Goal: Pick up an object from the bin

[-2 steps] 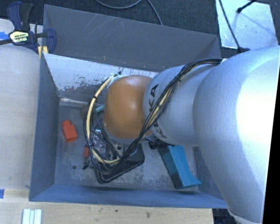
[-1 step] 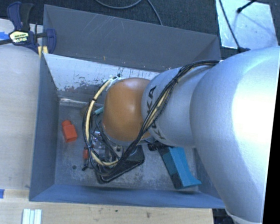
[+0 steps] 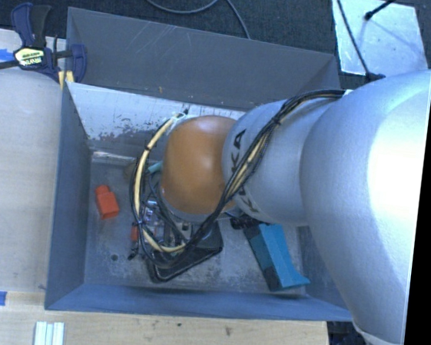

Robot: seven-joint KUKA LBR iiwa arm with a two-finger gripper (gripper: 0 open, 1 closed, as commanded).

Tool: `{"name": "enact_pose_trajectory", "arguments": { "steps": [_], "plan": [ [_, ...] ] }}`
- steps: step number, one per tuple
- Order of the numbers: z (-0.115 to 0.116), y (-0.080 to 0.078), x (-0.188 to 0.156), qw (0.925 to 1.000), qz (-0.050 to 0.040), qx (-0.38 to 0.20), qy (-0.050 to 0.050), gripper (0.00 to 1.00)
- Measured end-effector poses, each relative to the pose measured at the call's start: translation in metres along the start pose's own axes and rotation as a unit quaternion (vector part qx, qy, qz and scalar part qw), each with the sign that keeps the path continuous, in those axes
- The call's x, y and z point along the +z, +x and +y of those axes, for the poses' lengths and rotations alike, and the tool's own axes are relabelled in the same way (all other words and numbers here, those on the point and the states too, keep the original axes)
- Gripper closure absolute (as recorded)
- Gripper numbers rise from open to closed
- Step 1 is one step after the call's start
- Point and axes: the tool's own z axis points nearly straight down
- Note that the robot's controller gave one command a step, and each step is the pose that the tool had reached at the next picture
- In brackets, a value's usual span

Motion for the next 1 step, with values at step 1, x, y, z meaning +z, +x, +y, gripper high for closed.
{"name": "enact_pose_trajectory", "arguments": {
  "steps": [1],
  "plan": [
    [0.0032, 0.0020, -0.0442, 1.0000, 0.0019, 0.003, 0.001, 1.00]
  ]
}}
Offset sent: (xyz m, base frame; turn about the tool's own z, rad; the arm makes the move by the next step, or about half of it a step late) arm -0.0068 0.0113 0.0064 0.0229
